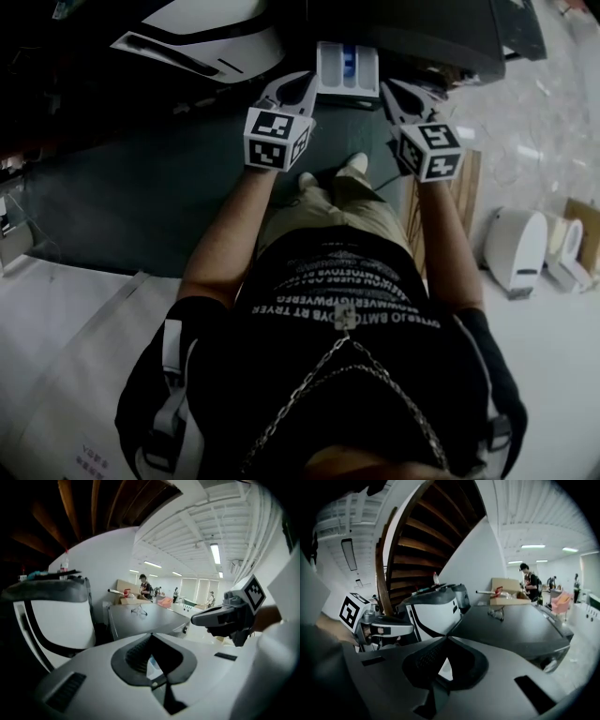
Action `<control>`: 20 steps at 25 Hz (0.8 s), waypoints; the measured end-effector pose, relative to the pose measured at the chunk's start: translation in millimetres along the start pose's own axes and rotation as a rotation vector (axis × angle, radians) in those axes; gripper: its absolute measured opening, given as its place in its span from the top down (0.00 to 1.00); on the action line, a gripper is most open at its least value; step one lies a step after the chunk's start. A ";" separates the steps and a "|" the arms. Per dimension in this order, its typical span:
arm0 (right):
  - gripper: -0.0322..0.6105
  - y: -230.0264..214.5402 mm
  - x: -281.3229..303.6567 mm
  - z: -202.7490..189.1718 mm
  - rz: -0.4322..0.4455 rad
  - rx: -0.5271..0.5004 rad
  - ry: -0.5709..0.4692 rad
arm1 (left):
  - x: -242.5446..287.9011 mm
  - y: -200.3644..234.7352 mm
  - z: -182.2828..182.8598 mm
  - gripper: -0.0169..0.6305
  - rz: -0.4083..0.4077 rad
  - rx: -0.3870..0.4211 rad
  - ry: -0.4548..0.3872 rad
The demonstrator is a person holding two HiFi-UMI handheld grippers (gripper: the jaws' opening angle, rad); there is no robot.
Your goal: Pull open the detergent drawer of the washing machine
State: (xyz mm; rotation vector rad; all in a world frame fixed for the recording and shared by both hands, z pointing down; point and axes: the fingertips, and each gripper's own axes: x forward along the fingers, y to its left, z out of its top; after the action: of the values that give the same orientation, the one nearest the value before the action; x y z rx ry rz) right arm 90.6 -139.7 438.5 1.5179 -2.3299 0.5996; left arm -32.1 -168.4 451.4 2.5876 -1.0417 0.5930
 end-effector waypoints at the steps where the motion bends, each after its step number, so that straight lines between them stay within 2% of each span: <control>1: 0.95 1.8 -9.9 15.3 -0.016 -0.022 -0.040 | -10.1 -0.6 16.2 0.97 0.007 0.022 -0.039; 5: 0.95 12.9 -50.5 72.6 -0.035 -0.092 -0.201 | -51.2 -3.7 72.5 0.97 0.009 0.093 -0.161; 8: 0.95 20.5 -78.1 105.6 -0.061 -0.177 -0.289 | -79.8 -3.5 105.8 0.97 0.007 0.101 -0.246; 11: 0.95 27.1 -91.5 124.1 -0.097 -0.246 -0.322 | -105.6 5.0 134.4 0.97 0.042 0.077 -0.332; 13: 0.95 35.5 -95.9 134.0 -0.107 -0.241 -0.334 | -116.6 8.2 145.8 0.97 0.059 0.092 -0.362; 17: 0.95 39.2 -101.2 129.6 -0.155 -0.212 -0.278 | -125.2 6.7 151.3 0.97 0.029 0.128 -0.377; 20: 0.95 59.0 -101.1 140.0 -0.111 -0.198 -0.320 | -130.3 8.5 149.3 0.97 0.011 0.132 -0.379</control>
State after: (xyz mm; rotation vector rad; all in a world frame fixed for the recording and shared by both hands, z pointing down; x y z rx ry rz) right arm 74.2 -107.6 259.6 1.7379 -2.4211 0.0978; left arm -83.7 -158.4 260.2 2.8843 -1.1610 0.1777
